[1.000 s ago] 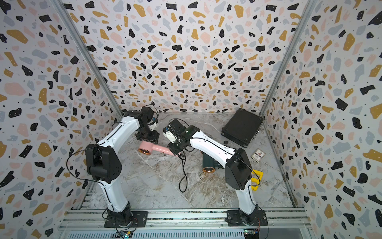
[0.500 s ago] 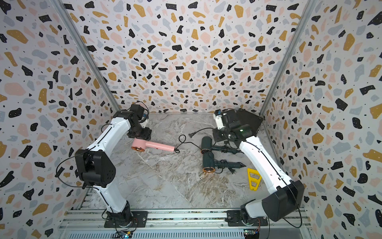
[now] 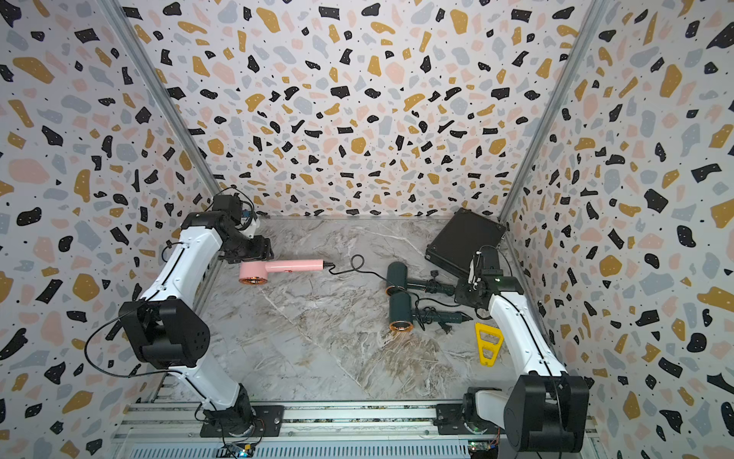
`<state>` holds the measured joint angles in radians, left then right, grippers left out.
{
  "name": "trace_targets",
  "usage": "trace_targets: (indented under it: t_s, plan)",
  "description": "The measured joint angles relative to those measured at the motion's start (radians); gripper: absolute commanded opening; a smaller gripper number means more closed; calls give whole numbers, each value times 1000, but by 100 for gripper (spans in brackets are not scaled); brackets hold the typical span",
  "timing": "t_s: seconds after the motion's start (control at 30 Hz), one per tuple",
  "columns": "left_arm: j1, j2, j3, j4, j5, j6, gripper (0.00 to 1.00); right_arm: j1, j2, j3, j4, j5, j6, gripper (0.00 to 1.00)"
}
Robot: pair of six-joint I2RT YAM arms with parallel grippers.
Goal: Wrap the cord around the hair dryer
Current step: Adjust the power cord at the center of the board.
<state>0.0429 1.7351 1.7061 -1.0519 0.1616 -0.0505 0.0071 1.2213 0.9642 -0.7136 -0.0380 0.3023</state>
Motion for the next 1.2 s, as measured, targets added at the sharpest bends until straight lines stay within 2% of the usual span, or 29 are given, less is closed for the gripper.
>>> trace_targets:
  t_s: [0.07,0.1,0.17,0.33,0.43,0.6,0.77,0.9,1.1,1.2]
  plan:
    - [-3,-6,0,5,43,-6,0,-2,-7,12,-4,-15,2,55]
    - [-3,-7,0,7,64,-8,0,-2,-13,26,-13,-32,1,61]
    - [-3,-11,0,8,100,-14,0,-2,-31,68,-19,-79,-6,65]
    - [-3,-21,0,18,184,-21,0,19,-86,136,39,-285,-27,65]
    - [-3,-24,0,28,223,-24,0,108,-66,137,100,-407,-63,64]
    - [-4,-24,-6,35,250,-26,0,258,50,119,265,-568,-122,65]
    - [-4,-24,-11,36,254,-31,0,359,156,116,376,-644,-170,66]
    - [-4,-24,-11,37,254,-32,0,446,174,116,400,-717,-201,66]
    - [-4,-24,-11,37,265,-36,0,486,137,77,496,-819,-189,64]
    - [-4,-24,-11,39,271,-40,0,500,158,76,526,-830,-176,57]
